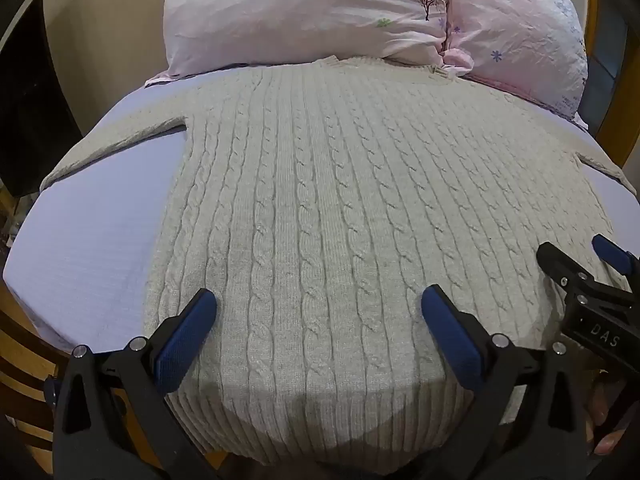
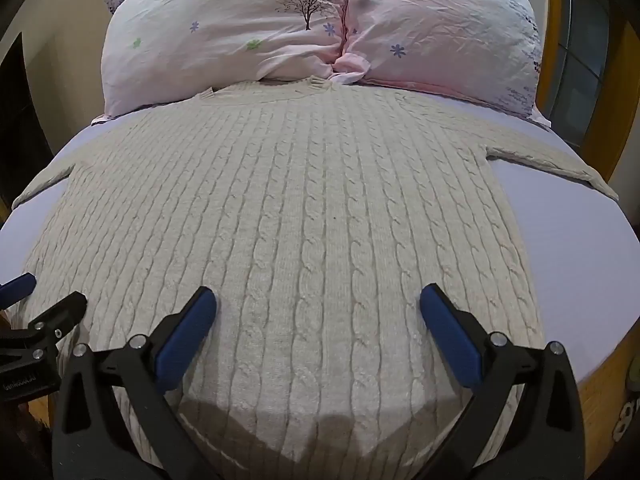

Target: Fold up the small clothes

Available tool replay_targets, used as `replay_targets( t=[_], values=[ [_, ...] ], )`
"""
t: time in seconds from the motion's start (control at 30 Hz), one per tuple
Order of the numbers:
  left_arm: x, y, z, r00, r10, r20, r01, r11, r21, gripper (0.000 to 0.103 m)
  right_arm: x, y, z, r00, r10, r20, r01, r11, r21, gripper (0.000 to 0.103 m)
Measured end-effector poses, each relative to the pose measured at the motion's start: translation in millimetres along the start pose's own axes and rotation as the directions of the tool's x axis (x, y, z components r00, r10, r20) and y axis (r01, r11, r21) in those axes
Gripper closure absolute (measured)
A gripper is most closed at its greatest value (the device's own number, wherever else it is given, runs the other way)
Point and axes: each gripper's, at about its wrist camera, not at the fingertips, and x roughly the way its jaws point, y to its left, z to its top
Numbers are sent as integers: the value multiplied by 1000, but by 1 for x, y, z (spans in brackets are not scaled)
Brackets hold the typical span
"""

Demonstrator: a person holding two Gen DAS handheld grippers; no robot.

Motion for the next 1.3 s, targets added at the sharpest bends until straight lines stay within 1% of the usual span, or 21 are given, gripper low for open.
replay_targets(
  t=[1.3],
  values=[
    [-3,0,2,1000,2,14,-2,1000,1,1,-2,-2,-1,1000,-2,9,2,1000,-2,2]
  ],
)
